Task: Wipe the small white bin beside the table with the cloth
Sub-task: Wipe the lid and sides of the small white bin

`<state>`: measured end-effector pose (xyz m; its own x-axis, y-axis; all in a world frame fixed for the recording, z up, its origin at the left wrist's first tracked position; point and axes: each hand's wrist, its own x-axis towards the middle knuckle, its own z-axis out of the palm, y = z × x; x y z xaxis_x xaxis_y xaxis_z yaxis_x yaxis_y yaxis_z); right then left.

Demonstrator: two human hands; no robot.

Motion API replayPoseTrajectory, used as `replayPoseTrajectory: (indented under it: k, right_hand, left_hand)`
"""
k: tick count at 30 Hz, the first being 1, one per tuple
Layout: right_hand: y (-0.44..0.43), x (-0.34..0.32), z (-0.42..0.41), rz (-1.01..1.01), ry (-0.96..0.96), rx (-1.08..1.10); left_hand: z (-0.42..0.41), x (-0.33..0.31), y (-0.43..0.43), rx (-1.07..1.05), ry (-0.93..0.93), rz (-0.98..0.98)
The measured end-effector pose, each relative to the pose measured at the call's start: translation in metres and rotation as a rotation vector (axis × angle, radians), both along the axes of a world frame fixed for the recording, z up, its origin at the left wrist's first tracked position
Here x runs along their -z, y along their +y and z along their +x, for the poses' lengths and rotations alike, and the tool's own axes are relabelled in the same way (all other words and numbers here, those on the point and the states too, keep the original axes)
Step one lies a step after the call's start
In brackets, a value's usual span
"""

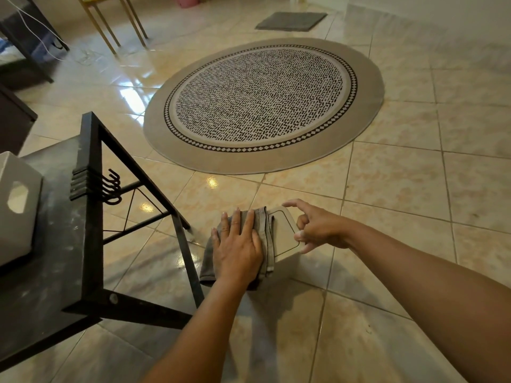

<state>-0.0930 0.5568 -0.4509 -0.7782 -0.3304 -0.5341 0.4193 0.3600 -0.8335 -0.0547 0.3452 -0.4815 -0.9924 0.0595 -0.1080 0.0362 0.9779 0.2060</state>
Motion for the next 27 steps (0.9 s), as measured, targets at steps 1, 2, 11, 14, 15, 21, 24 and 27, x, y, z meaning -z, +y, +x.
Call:
replayPoseTrajectory:
  k: [1,2,11,14,15,21,24,27]
  right_hand:
    - [-0.004,0.0,0.002,-0.009,-0.003,0.006]
    - [-0.007,0.0,0.002,-0.012,-0.005,0.0]
    - [-0.011,0.003,-0.008,0.016,0.055,-0.101]
    - [-0.011,0.002,-0.009,-0.002,0.035,-0.096]
    - [-0.011,0.001,-0.01,-0.001,0.033,-0.103]
    - [-0.014,0.0,-0.012,0.007,0.036,-0.127]
    - [-0.014,0.0,-0.012,0.015,0.047,-0.119]
    - [-0.012,-0.001,-0.013,-0.001,0.022,-0.124]
  left_hand:
    - [0.0,0.001,0.003,-0.005,0.004,0.014]
    - [0.002,0.001,0.007,0.015,0.005,0.026]
    - [0.007,0.006,0.007,0.124,0.029,-0.023]
    - [0.003,0.003,-0.003,-0.037,-0.024,0.012]
    - [0.004,0.001,-0.001,-0.041,-0.034,0.011]
    - [-0.001,-0.006,0.023,0.229,-0.022,-0.016]
    - [-0.006,-0.005,0.023,0.184,-0.027,-0.005]
    - [-0.004,-0.003,0.012,0.322,-0.01,-0.01]
